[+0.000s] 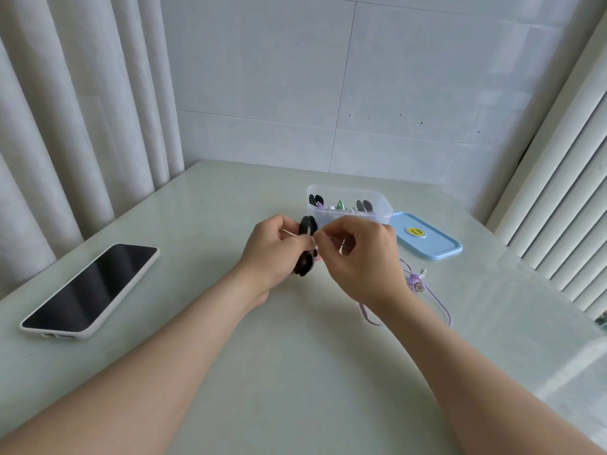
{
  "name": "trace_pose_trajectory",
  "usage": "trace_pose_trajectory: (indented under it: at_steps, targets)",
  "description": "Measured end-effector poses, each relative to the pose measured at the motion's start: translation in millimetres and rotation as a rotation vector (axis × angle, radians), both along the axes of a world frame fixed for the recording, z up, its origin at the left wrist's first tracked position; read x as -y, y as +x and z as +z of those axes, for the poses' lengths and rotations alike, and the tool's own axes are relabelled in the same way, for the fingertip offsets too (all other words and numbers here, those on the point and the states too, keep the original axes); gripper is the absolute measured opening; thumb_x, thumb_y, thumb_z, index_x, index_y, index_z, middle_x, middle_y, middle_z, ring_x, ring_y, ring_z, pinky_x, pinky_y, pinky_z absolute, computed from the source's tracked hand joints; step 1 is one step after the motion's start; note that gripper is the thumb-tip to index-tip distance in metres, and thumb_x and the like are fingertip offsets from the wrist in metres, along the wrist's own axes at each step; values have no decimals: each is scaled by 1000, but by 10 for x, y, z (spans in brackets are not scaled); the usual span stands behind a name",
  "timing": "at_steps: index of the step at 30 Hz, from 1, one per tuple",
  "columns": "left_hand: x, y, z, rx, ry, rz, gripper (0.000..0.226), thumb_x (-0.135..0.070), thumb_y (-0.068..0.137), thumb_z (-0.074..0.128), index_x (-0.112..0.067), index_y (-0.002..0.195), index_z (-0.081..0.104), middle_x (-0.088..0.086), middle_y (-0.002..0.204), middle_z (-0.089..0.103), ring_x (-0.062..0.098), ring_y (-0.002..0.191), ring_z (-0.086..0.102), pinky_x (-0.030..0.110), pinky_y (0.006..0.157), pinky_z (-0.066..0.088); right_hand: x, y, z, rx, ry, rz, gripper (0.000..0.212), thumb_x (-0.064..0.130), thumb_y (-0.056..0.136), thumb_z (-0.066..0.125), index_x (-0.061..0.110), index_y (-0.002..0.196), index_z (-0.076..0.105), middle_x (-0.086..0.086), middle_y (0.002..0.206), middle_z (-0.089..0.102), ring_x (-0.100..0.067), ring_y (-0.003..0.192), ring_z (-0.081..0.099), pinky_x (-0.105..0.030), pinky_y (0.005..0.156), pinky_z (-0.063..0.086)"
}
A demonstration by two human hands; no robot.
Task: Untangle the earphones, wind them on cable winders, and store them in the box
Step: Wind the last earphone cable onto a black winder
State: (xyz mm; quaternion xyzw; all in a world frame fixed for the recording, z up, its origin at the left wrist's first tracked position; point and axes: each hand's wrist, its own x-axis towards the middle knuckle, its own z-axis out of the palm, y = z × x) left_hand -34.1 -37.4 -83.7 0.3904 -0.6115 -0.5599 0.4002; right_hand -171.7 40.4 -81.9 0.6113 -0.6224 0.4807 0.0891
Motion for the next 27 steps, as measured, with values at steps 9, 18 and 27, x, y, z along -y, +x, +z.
trace_pose_trajectory:
  at_steps: [9, 18, 27]
  targets:
    - [-1, 88, 36, -296, 224, -319, 29, -6, 99, 67, 9, 123, 62, 17, 96, 68, 43, 95, 75, 41, 78, 63, 48, -179, 8, 20, -89, -14, 5, 25, 93, 79, 24, 88, 79, 12, 74, 57, -4, 63, 52, -13, 59, 33]
    - [-76, 43, -11, -15, -44, -231, 13, -14, 95, 77, -11, 107, 78, 24, 105, 74, 39, 94, 78, 52, 85, 64, 10, -312, -19, -186, -29, -111, 19, 40, 93, 77, 22, 86, 73, 6, 80, 63, -17, 68, 57, -27, 51, 40]
    - [-32, 29, -5, 120, -251, -214, 14, -28, 102, 69, -27, 111, 80, 5, 99, 78, 24, 92, 77, 45, 87, 62, 50, -289, -23, -416, -120, -227, 17, 24, 106, 55, 18, 97, 68, 3, 85, 55, -23, 85, 53, -39, 43, 43]
